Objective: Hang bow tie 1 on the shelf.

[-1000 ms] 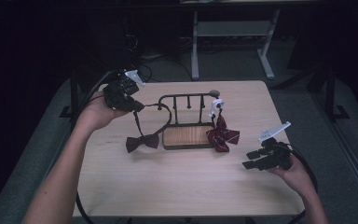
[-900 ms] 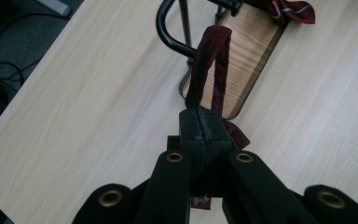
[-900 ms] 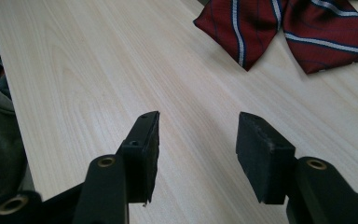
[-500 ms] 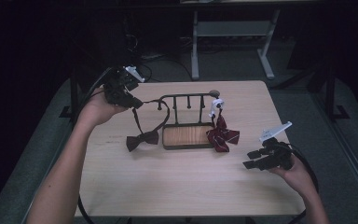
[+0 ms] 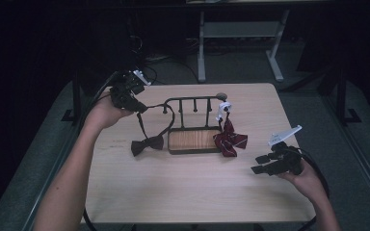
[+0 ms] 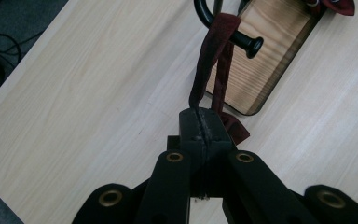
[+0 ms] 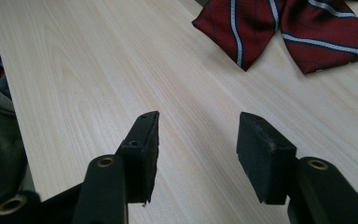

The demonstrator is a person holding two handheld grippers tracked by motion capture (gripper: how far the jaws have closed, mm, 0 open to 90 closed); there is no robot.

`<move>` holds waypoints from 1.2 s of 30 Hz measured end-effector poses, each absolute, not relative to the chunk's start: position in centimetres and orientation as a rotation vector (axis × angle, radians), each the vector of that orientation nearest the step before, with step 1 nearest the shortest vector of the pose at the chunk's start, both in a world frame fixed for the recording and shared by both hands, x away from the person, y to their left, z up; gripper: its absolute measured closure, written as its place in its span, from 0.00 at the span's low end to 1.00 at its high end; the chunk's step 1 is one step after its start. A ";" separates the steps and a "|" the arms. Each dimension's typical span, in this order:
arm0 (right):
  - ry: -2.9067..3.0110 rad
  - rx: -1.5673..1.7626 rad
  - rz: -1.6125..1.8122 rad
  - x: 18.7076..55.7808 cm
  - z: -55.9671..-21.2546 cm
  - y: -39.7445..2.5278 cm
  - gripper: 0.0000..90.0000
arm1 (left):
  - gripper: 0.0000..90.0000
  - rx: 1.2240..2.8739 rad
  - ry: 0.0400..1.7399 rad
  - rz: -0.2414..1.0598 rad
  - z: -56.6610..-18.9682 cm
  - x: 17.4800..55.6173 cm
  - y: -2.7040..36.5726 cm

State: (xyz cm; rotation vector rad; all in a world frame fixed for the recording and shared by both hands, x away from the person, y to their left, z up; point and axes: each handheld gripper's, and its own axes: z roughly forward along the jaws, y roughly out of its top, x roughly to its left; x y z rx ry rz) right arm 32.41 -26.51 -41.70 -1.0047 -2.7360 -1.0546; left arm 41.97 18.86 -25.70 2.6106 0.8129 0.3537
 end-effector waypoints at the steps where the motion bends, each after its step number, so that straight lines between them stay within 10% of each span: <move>1: -2.737 -1.005 -1.055 32.4 -41.7 -26.5 0.54 | 1.00 2.615 0.810 0.351 -25.8 42.1 18.9; 36: -2.730 -1.062 -1.058 32.4 -42.0 -27.2 0.49 | 0.76 2.635 0.828 0.349 -27.6 41.2 19.2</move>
